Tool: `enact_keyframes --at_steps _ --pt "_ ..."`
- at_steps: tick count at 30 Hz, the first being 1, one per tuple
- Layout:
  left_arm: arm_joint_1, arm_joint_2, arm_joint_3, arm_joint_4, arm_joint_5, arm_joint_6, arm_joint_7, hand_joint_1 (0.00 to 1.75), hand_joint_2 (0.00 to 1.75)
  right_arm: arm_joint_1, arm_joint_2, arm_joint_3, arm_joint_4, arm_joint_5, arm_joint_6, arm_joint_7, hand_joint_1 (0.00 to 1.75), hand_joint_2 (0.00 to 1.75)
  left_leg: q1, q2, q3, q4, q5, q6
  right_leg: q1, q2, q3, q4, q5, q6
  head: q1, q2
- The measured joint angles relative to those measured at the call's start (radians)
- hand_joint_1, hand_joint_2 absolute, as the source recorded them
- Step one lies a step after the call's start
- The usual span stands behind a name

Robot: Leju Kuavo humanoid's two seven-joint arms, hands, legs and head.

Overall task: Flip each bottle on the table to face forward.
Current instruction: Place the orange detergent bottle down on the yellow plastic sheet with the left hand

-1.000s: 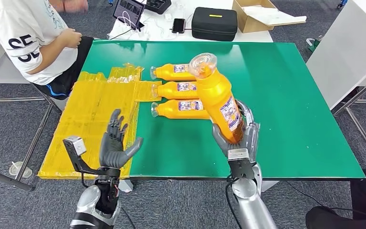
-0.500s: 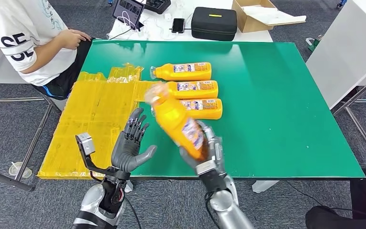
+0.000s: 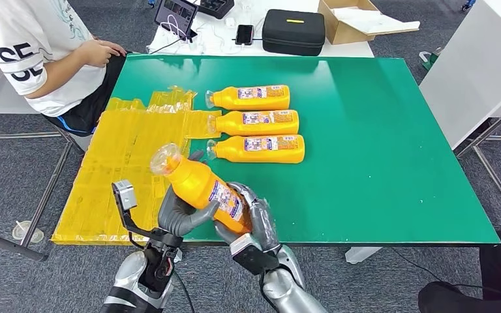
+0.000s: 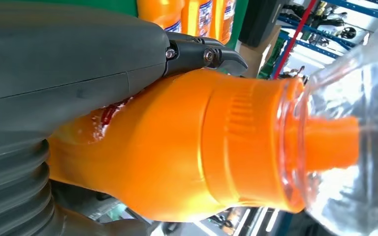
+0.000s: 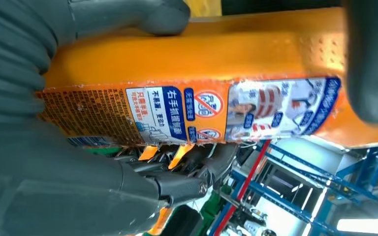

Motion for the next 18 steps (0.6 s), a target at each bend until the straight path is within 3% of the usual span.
enact_keyframes --at_steps 14,15,18 --pt "0.0 0.025 0.01 0.048 0.059 -0.065 0.027 0.0 1.75 -0.055 0.022 0.015 0.177 0.076 0.002 -0.006 1.75 1.75 0.0 0.0 0.0 0.0 0.0 0.0 0.0 0.0 0.0 0.0 0.0 0.0 0.0 0.0" --pt "0.0 0.025 0.011 0.05 0.059 -0.065 0.027 0.08 1.75 -0.057 0.022 0.015 0.183 0.077 0.002 -0.006 1.75 1.75 0.0 0.0 0.0 0.0 0.0 0.0 0.0 0.0 0.0 0.0 0.0 0.0 0.0 0.0" --pt "0.0 0.028 0.011 0.055 0.051 -0.066 0.025 0.99 1.75 -0.062 0.025 0.015 0.197 0.083 0.004 -0.006 1.75 1.75 0.0 0.0 0.0 0.0 0.0 0.0 0.0 0.0 0.0 0.0 0.0 0.0 0.0 0.0"
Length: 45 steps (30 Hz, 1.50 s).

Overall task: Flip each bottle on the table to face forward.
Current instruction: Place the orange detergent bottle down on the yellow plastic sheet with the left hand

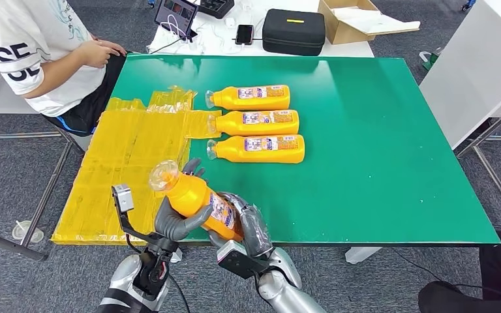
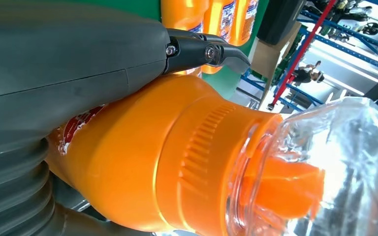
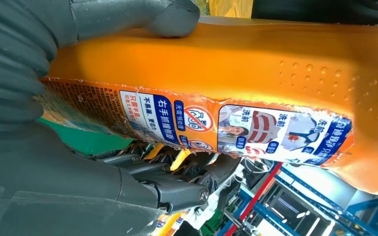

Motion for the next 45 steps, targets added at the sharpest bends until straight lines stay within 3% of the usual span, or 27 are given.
enact_keyframes --at_steps 1,5,24,25,26,28,29,30,45 --pt "0.0 0.001 0.0 0.001 -0.005 0.0 -0.002 1.22 1.75 -0.002 0.001 0.0 0.004 0.002 0.001 0.0 1.75 1.75 0.0 0.0 0.0 0.0 0.0 0.0 0.0 0.0 0.0 0.0 0.0 0.0 0.0 0.0" --pt "0.0 0.005 0.0 0.002 -0.029 0.003 -0.018 1.75 1.75 -0.008 0.005 -0.001 0.017 0.01 0.004 0.0 1.75 1.75 0.0 0.0 0.0 0.0 0.0 0.0 0.0 0.0 0.0 0.0 0.0 0.0 0.0 0.0" --pt "-0.001 0.008 0.0 0.002 -0.106 0.024 -0.056 1.75 1.75 -0.007 0.017 -0.013 0.021 0.001 0.015 0.0 1.75 1.75 0.0 0.0 0.0 0.0 0.0 0.0 0.0 0.0 0.0 0.0 0.0 0.0 0.0 0.0" --pt "-0.001 0.008 0.0 0.002 -0.107 0.025 -0.056 1.75 1.75 -0.007 0.017 -0.013 0.021 0.0 0.015 0.0 1.59 1.75 0.0 0.0 0.0 0.0 0.0 0.0 0.0 0.0 0.0 0.0 0.0 0.0 0.0 0.0" --pt "-0.001 0.008 0.0 0.002 -0.109 0.026 -0.056 1.75 1.75 -0.007 0.017 -0.013 0.021 -0.001 0.015 0.0 1.16 1.75 0.0 0.0 0.0 0.0 0.0 0.0 0.0 0.0 0.0 0.0 0.0 0.0 0.0 0.0" --pt "-0.002 0.008 0.0 0.001 -0.111 0.029 -0.057 1.75 1.75 -0.007 0.018 -0.014 0.02 -0.002 0.016 0.0 0.28 0.87 0.0 0.0 0.0 0.0 0.0 0.0 0.0 0.0 0.0 0.0 0.0 0.0 0.0 0.0" --pt "-0.003 0.008 0.0 0.0 -0.11 0.031 -0.056 1.75 1.75 -0.007 0.019 -0.015 0.02 -0.001 0.015 0.0 0.0 0.44 0.0 0.0 0.0 0.0 0.0 0.0 0.0 0.0 0.0 0.0 0.0 0.0 0.0 0.0" --pt "-0.004 0.008 0.001 -0.001 -0.107 0.032 -0.056 1.75 1.75 -0.007 0.021 -0.016 0.02 0.001 0.013 0.0 0.0 0.0 0.0 0.0 0.0 0.0 0.0 0.0 0.0 0.0 0.0 0.0 0.0 0.0 0.0 0.0" --pt "-0.038 0.011 0.065 -0.046 -0.023 0.088 -0.013 1.75 1.75 -0.003 0.041 -0.089 -0.12 -0.028 0.016 0.01 0.0 0.0 0.0 0.0 0.0 0.0 0.0 0.0 0.0 0.0 0.0 0.0 0.0 0.0 0.0 0.0"
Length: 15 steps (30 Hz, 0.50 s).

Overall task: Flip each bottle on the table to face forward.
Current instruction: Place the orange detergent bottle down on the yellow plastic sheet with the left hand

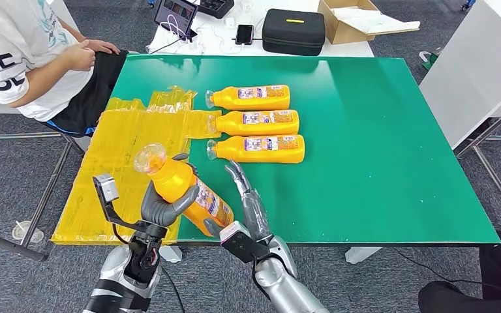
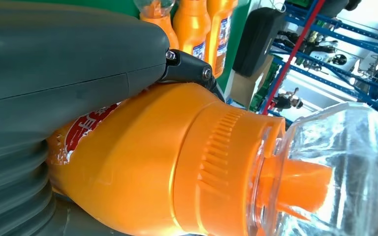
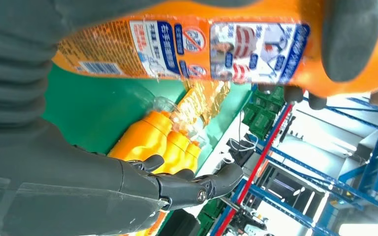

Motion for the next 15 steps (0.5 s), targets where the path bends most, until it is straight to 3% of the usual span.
enact_keyframes --at_steps 5,10,15 --pt "-0.019 0.001 0.03 -0.005 0.024 0.054 -0.007 1.75 1.75 0.01 0.0 -0.022 -0.047 -0.037 0.007 -0.003 0.0 0.0 0.0 0.0 0.0 0.0 0.0 0.0 0.0 0.0 0.0 0.0 0.0 0.0 0.0 0.0" --pt "-0.077 0.008 0.1 -0.005 0.028 0.166 -0.011 1.75 1.75 0.028 -0.004 -0.054 -0.121 -0.071 0.037 0.005 0.0 0.0 0.0 0.0 0.0 0.0 0.0 0.0 0.0 0.0 0.0 0.0 0.0 0.0 0.0 0.0" --pt "-0.128 0.016 0.155 0.0 -0.075 0.331 -0.075 1.75 1.75 0.055 -0.005 -0.071 -0.183 -0.104 0.021 -0.002 0.0 0.0 0.0 0.0 0.0 0.0 0.0 0.0 0.0 0.0 0.0 0.0 0.0 0.0 0.0 0.0"
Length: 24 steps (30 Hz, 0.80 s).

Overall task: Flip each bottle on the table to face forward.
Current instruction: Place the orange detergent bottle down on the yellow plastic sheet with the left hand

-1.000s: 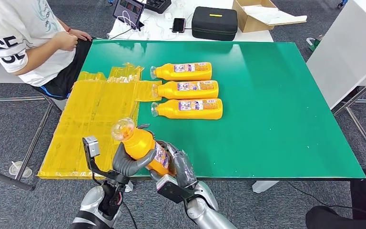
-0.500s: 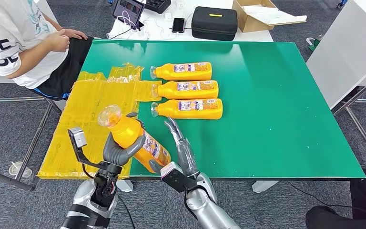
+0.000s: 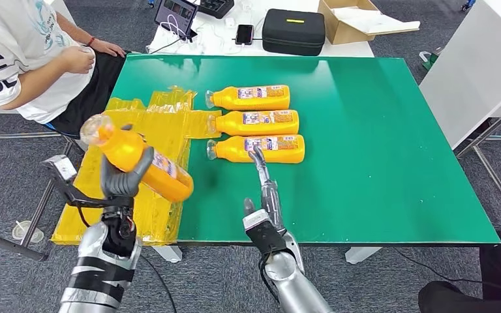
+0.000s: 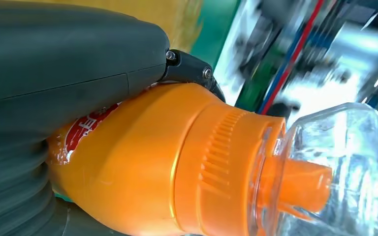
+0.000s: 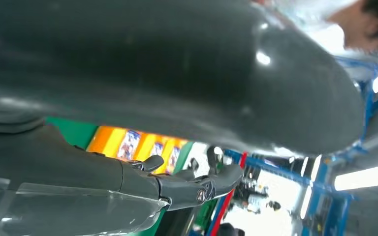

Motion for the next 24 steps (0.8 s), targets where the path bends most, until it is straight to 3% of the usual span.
enact_keyframes --at_steps 3,7,10,13,16,24 --pt "-0.036 0.013 0.024 0.015 -0.183 0.203 -0.074 1.75 1.75 0.028 -0.004 0.0 -0.084 -0.043 -0.041 -0.005 0.0 0.0 0.0 0.0 0.0 0.0 0.0 0.0 0.0 0.0 0.0 0.0 0.0 0.0 0.0 0.0" --pt "-0.108 0.055 0.033 0.07 -0.603 0.52 -0.126 1.75 1.75 0.051 -0.014 0.009 -0.206 -0.088 -0.073 -0.007 0.0 0.0 0.0 0.0 0.0 0.0 0.0 0.0 0.0 0.0 0.0 0.0 0.0 0.0 0.0 0.0" --pt "-0.175 0.089 0.032 0.149 -0.869 0.648 -0.116 1.75 1.75 0.053 -0.016 0.024 -0.259 -0.103 -0.065 -0.007 0.0 0.0 0.0 0.0 0.0 0.0 0.0 0.0 0.0 0.0 0.0 0.0 0.0 0.0 0.0 0.0" --pt "-0.231 0.114 0.023 0.228 -1.029 0.694 -0.085 1.75 1.75 0.052 -0.016 0.037 -0.277 -0.114 -0.051 -0.007 0.0 0.0 0.0 0.0 0.0 0.0 0.001 -0.001 0.0 0.0 0.0 0.0 0.0 0.0 0.0 0.0" --pt "-0.279 0.141 -0.001 0.313 -1.181 0.68 -0.042 1.75 1.75 0.051 -0.017 0.052 -0.286 -0.129 -0.041 -0.007 0.0 0.0 0.0 0.0 0.0 0.0 0.002 0.0 0.0 0.0 0.0 0.0 0.001 0.0 0.0 0.0" --pt "-0.349 0.2 -0.069 0.504 -1.322 0.483 0.002 1.75 1.75 0.049 -0.024 0.073 -0.305 -0.143 -0.009 -0.007 0.0 0.0 0.0 0.001 0.0 0.0 0.001 0.0 0.0 0.001 0.0 0.0 0.0 0.0 0.0 0.0"
